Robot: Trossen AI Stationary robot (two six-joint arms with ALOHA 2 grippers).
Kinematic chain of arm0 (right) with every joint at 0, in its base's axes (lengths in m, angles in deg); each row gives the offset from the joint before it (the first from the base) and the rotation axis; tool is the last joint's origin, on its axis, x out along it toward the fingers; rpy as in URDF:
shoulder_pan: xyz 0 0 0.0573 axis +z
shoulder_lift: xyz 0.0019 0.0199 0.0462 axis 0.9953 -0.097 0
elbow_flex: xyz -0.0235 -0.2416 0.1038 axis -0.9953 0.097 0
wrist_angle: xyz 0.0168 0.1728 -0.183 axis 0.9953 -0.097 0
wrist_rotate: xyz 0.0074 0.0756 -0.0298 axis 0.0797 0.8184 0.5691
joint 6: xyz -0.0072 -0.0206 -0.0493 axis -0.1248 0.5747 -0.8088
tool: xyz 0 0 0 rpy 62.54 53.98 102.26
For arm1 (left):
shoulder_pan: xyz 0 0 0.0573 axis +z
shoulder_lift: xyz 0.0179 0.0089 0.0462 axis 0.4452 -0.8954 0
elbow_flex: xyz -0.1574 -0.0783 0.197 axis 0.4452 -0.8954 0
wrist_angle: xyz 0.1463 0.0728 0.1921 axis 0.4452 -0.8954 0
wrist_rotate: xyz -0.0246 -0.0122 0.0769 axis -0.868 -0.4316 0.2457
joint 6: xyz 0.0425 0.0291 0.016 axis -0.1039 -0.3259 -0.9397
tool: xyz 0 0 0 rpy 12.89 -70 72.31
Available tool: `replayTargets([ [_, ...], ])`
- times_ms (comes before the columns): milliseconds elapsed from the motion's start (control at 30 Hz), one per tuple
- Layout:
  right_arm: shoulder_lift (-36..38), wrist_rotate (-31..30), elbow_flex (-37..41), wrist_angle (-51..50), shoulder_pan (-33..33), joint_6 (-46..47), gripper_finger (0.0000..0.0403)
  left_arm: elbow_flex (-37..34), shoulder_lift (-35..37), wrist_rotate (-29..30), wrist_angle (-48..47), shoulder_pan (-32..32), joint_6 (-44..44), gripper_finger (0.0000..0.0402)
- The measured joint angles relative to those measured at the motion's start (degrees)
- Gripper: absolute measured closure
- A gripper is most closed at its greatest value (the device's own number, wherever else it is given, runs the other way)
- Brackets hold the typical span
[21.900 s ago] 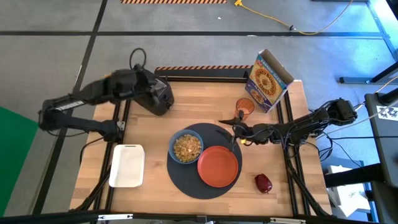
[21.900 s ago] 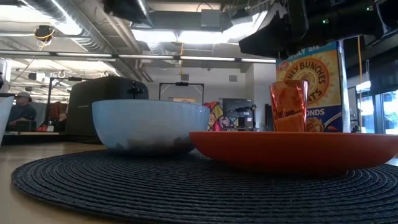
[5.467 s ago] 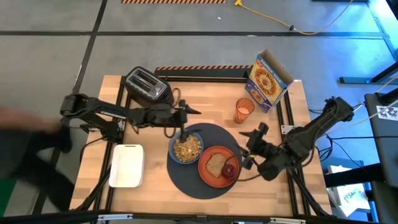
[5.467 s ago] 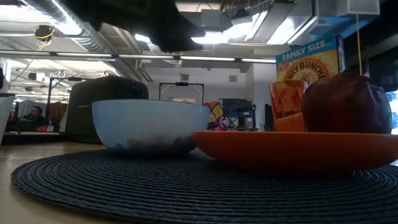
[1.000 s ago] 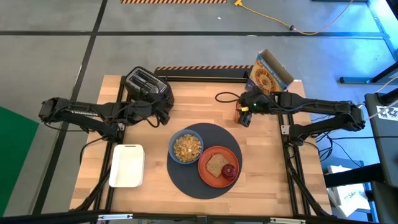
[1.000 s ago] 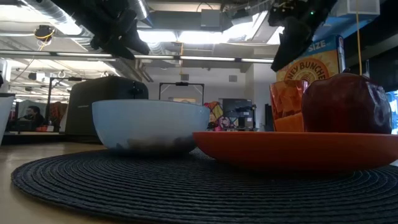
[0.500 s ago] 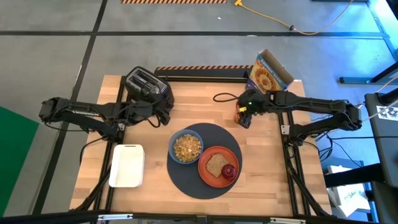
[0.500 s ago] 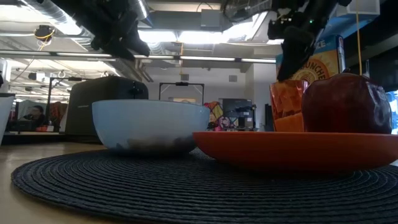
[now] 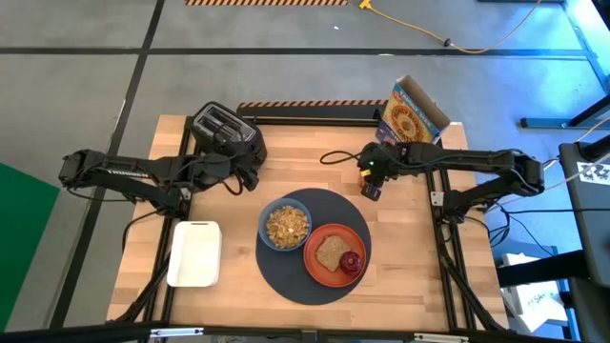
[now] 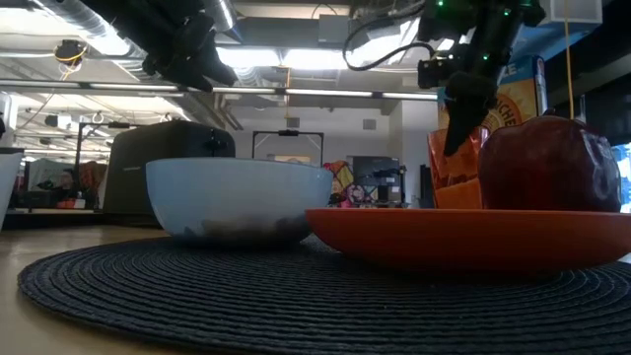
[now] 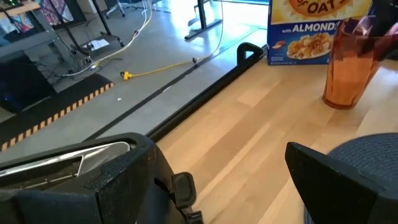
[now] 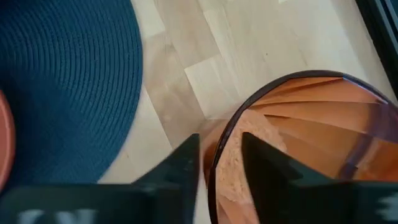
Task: Arrange a breakfast setting
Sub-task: Put the orange cup on the black table mat
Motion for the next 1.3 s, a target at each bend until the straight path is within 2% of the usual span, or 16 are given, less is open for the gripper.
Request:
replayTargets([
  [200,0.00,0.41,0.00,-0.14,0.00,-3.61,0.0380,0.07,-1.24,-1.77,2.80,-0.02,0.77,0.0045],
  [267,-0.01,0.28,0.00,-0.41,0.02,-4.80,0.0393,0.04,-2.05,-3.29,2.79,-0.02,1.33,0.0045],
  [433,0.00,-1.51,0.00,0.53,-0.03,-6.01,0.0384,0.04,-3.26,-4.13,2.73,-0.11,1.40,0.0045],
  [600,-0.08,-5.36,-2.73,-0.04,0.02,-8.36,0.0398,0.01,-3.48,-4.52,5.52,-0.10,0.81,0.0045],
  [733,-0.04,-6.97,-6.58,1.88,-0.01,-10.30,0.0398,0.02,-4.98,-9.44,8.49,-0.09,-0.13,0.0045],
  [833,-0.04,-4.74,-9.20,4.51,0.02,-12.92,0.0399,0.03,-7.06,-12.45,11.01,-0.09,-0.21,0.0045],
  [1000,-1.66,3.85,-11.67,9.60,0.02,-14.97,0.0400,0.04,-12.29,-15.09,12.88,-0.07,-1.60,0.0045],
  [1100,-4.35,8.30,-12.62,9.44,0.11,-14.92,0.0400,0.04,-15.17,-15.37,13.02,-0.05,-1.57,0.0045],
  [1200,-7.38,9.23,-14.28,8.06,0.83,-13.99,0.0401,0.02,-17.44,-15.34,12.97,-0.04,-1.57,0.0045],
  [1300,-10.60,7.39,-18.20,4.06,2.85,-13.14,0.0401,0.02,-18.61,-15.35,13.02,0.19,-1.57,0.0045],
])
